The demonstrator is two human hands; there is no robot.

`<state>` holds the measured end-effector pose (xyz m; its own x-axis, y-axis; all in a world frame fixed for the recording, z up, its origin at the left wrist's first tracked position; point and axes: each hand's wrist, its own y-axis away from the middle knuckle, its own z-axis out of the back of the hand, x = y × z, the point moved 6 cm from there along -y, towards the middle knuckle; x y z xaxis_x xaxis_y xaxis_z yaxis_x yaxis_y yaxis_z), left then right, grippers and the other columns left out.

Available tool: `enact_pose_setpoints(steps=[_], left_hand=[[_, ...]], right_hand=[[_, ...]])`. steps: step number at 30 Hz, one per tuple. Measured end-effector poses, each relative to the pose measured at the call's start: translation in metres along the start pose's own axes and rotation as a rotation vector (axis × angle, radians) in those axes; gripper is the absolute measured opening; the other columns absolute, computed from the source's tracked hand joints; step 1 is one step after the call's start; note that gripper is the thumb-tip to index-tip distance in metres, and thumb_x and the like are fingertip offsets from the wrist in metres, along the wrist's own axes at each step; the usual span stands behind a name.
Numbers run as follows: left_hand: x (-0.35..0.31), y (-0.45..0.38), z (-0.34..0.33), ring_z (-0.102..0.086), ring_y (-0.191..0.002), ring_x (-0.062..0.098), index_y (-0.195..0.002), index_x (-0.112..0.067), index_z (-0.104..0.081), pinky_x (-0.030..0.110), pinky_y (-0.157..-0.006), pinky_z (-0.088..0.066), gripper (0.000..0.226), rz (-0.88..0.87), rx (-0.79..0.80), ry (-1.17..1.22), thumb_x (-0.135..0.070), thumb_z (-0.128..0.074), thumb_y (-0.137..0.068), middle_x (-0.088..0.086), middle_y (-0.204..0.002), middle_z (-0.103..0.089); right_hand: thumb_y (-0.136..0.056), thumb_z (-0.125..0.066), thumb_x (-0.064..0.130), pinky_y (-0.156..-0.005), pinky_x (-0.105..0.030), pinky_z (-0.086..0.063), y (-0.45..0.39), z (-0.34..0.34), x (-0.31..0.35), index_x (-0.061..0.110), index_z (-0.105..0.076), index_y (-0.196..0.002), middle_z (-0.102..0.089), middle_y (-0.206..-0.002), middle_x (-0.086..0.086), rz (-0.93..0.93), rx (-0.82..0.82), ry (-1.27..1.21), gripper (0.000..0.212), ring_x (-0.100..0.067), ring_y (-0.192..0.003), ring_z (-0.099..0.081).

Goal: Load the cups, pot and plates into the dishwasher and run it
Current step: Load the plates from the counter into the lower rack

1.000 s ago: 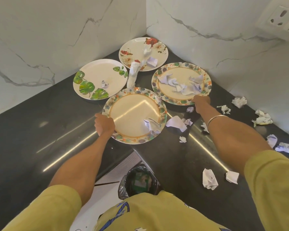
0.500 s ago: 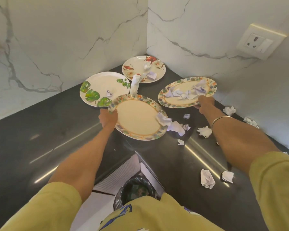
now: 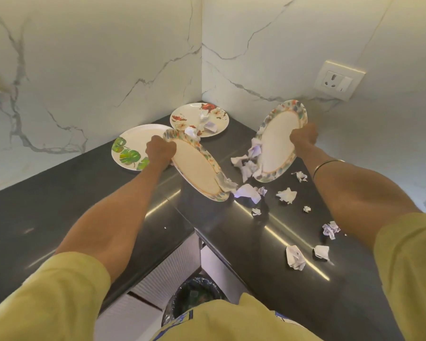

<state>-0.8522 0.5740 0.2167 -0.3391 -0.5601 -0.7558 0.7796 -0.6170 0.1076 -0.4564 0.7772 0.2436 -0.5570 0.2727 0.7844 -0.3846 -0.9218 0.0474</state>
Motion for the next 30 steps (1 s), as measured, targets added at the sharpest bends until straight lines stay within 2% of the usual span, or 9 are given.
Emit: enact_pose_setpoints(steps=[2,5,10,13,16,19,25,30], left_hand=[[-0.021,0.007,0.002,-0.062,-0.107,0.041,-0.115,0.003,-0.061,0.046,-0.087,-0.056,0.036,-0.079,-0.001,-0.066,-0.018,-0.058,-0.086,0.022,-0.114,-0.065],[-0.049,0.018,0.003,-0.059,-0.112,0.041,-0.118,0.002,-0.059,0.045,-0.088,-0.051,0.036,-0.188,0.001,-0.176,-0.014,-0.056,-0.086,0.021,-0.118,-0.063],[-0.086,0.042,-0.001,-0.056,-0.117,0.043,-0.121,0.004,-0.056,0.046,-0.093,-0.048,0.033,-0.449,0.014,-0.390,-0.007,-0.049,-0.091,0.023,-0.123,-0.059],[-0.102,0.057,-0.004,-0.058,-0.111,0.042,-0.117,0.005,-0.057,0.046,-0.091,-0.048,0.028,-0.619,-0.013,-0.486,-0.003,-0.047,-0.092,0.023,-0.117,-0.060],[-0.113,0.069,-0.002,-0.060,-0.107,0.043,-0.113,0.004,-0.059,0.045,-0.087,-0.049,0.024,-0.727,-0.057,-0.530,-0.001,-0.046,-0.093,0.023,-0.112,-0.063],[-0.120,0.082,0.002,-0.059,-0.109,0.042,-0.121,0.003,-0.053,0.046,-0.088,-0.048,0.027,-0.821,-0.107,-0.577,-0.002,-0.043,-0.096,0.023,-0.116,-0.061],[-0.126,0.102,0.020,-0.062,-0.101,0.045,-0.120,0.003,-0.051,0.047,-0.083,-0.049,0.027,-0.920,-0.163,-0.454,0.001,-0.041,-0.095,0.024,-0.111,-0.063],[-0.129,0.119,0.027,-0.062,-0.104,0.044,-0.123,0.002,-0.050,0.048,-0.086,-0.049,0.030,-0.866,-0.118,-0.275,0.000,-0.040,-0.094,0.024,-0.115,-0.062]], right_hand=[[-0.093,-0.057,0.003,-0.091,-0.037,-0.050,0.006,0.011,0.008,-0.003,-0.053,-0.131,-0.058,-0.132,-0.020,0.069,-0.002,0.055,0.039,-0.034,-0.122,-0.058],[-0.091,-0.056,-0.002,-0.094,-0.039,-0.050,0.019,0.024,0.015,-0.006,-0.056,-0.126,-0.059,-0.129,-0.022,0.140,-0.014,0.120,0.035,-0.035,-0.121,-0.058],[-0.093,-0.053,-0.003,-0.097,-0.041,-0.049,0.047,0.039,0.016,-0.005,-0.056,-0.126,-0.058,-0.129,-0.023,0.203,-0.052,0.188,0.034,-0.038,-0.122,-0.056],[-0.093,-0.051,-0.001,-0.098,-0.042,-0.046,0.065,0.050,0.019,-0.004,-0.057,-0.126,-0.058,-0.128,-0.024,0.270,-0.074,0.232,0.033,-0.039,-0.122,-0.055],[-0.093,-0.050,0.000,-0.097,-0.042,-0.046,0.078,0.064,0.019,-0.001,-0.058,-0.126,-0.060,-0.126,-0.023,0.322,-0.102,0.255,0.034,-0.039,-0.120,-0.056],[-0.093,-0.050,0.000,-0.096,-0.042,-0.046,0.093,0.081,0.018,0.001,-0.058,-0.128,-0.061,-0.126,-0.022,0.343,-0.152,0.268,0.036,-0.039,-0.119,-0.056],[-0.095,-0.050,0.000,-0.099,-0.044,-0.045,0.129,0.122,0.006,0.000,-0.055,-0.130,-0.060,-0.127,-0.022,0.319,-0.278,0.213,0.036,-0.038,-0.120,-0.055],[-0.095,-0.049,-0.001,-0.101,-0.043,-0.044,0.163,0.158,-0.017,-0.001,-0.055,-0.129,-0.060,-0.128,-0.022,0.253,-0.353,0.195,0.035,-0.038,-0.121,-0.055]])
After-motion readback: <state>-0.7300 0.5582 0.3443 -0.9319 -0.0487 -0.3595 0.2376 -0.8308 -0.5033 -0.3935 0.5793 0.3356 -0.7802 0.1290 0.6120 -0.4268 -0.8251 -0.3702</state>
